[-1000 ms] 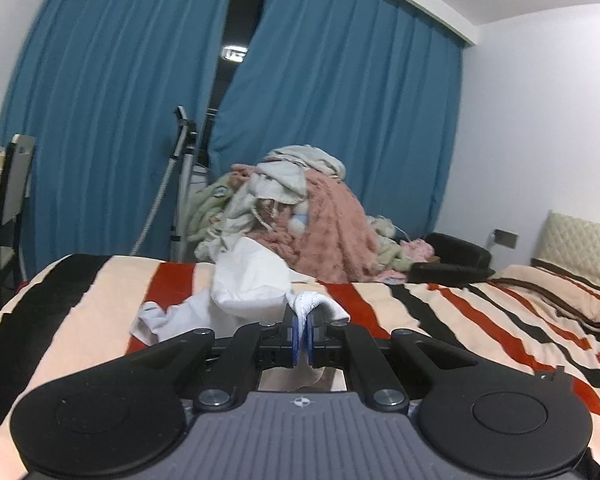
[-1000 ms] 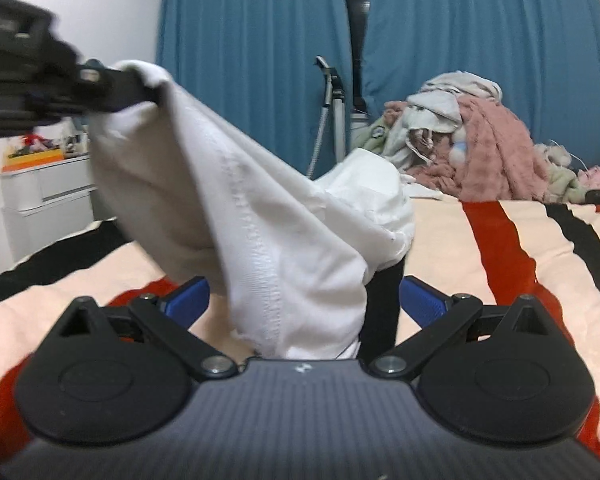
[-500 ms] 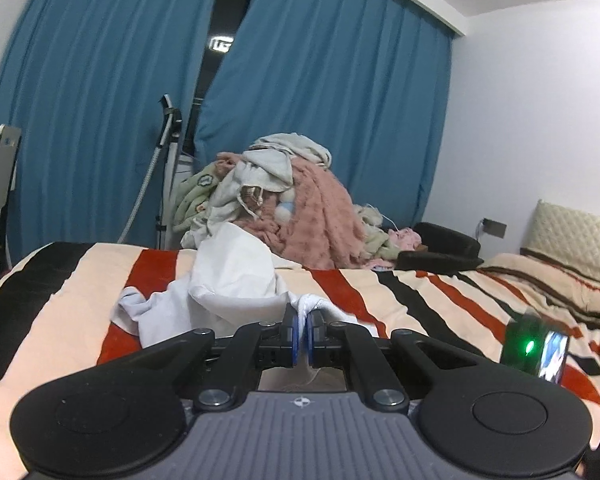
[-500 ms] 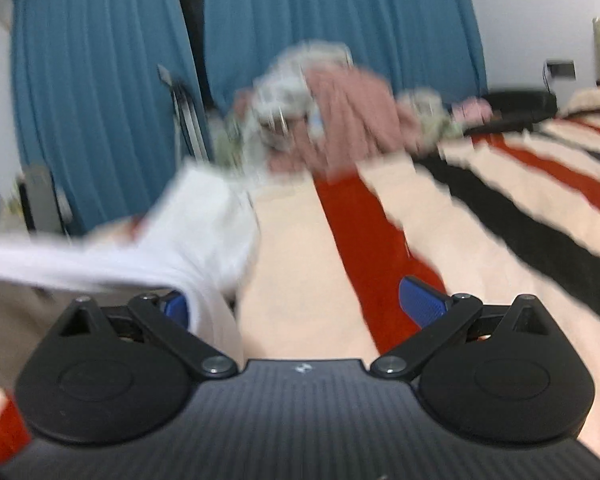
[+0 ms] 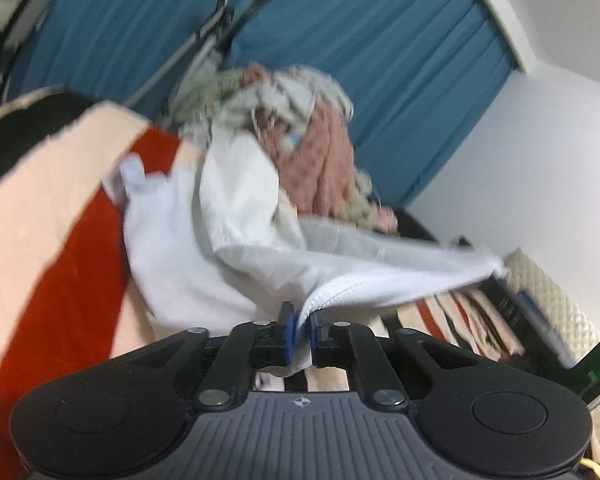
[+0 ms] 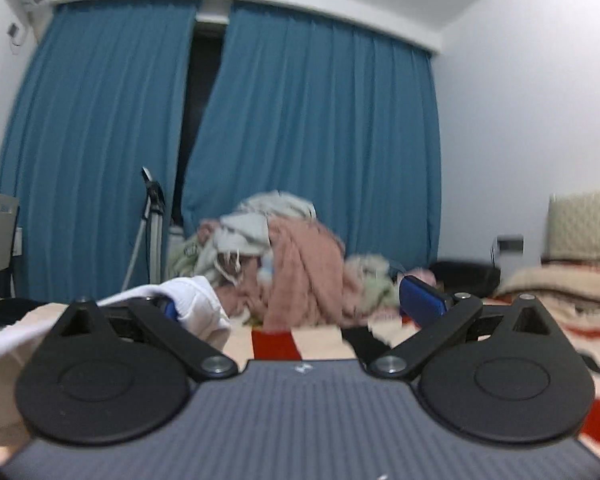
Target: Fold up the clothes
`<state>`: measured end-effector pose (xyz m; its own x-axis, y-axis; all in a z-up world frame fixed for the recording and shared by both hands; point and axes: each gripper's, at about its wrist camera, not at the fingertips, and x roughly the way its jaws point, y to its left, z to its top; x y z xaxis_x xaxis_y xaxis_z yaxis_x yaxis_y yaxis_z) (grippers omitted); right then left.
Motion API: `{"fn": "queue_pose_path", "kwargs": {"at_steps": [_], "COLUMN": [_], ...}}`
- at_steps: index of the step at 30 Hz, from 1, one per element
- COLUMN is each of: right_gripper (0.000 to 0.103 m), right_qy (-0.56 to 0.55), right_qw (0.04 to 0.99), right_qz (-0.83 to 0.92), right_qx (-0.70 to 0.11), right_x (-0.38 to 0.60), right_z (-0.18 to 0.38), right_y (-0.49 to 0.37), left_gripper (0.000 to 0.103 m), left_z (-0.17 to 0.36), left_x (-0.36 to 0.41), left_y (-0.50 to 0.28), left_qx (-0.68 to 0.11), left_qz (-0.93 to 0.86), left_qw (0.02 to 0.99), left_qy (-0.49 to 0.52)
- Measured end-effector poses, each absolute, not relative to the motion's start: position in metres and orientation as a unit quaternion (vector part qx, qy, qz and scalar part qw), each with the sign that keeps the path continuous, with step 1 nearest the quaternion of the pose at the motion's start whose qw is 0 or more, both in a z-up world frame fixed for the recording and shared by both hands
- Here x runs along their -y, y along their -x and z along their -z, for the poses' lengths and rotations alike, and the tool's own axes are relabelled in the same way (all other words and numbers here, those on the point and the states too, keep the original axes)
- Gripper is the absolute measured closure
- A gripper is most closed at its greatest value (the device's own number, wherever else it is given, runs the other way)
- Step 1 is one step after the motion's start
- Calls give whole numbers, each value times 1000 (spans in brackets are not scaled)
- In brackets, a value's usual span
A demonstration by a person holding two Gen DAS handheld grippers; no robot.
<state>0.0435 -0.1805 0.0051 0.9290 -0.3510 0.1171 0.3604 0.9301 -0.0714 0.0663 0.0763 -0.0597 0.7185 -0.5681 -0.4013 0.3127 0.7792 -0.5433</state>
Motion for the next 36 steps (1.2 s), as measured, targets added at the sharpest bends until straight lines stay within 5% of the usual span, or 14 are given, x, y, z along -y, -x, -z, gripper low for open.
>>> {"fn": "queue_pose_path", "kwargs": {"at_steps": [3,5,7,9,17,27,36], "right_gripper": [0,0,0,0,0,0,0], "right_qy": [62,60,57,55,38,-15,-49], "right_qw": [981,982,983,984,987,981,976], "right_qz": [177,172,167,164,153,194,205], "right_qx": [51,50,49,48,41,-15,-51], "right_x": [179,179,181,182,180,199,212], "right_z": [-3,0,0,-1,-2,15,20], "right_y": [-45,-40,-39,-36,-33,-51,-57], "left_gripper": [87,68,29,17,16,13,7], "left_z": [69,72,73,76,93,58,44], "left_x": [-64,-53,-40,-24,38,-43,-41], "left_y": [-70,-72,-71,-69,-62,-65,-63], "left_qx": [-307,-307,-299,-286,-222,-152,-181], "left_qz": [253,255,252,247,199,22,-24], "left_qw": [898,903,911,921,954,976,979], "left_qy": [189,161,129,90,-40,157,87]}}
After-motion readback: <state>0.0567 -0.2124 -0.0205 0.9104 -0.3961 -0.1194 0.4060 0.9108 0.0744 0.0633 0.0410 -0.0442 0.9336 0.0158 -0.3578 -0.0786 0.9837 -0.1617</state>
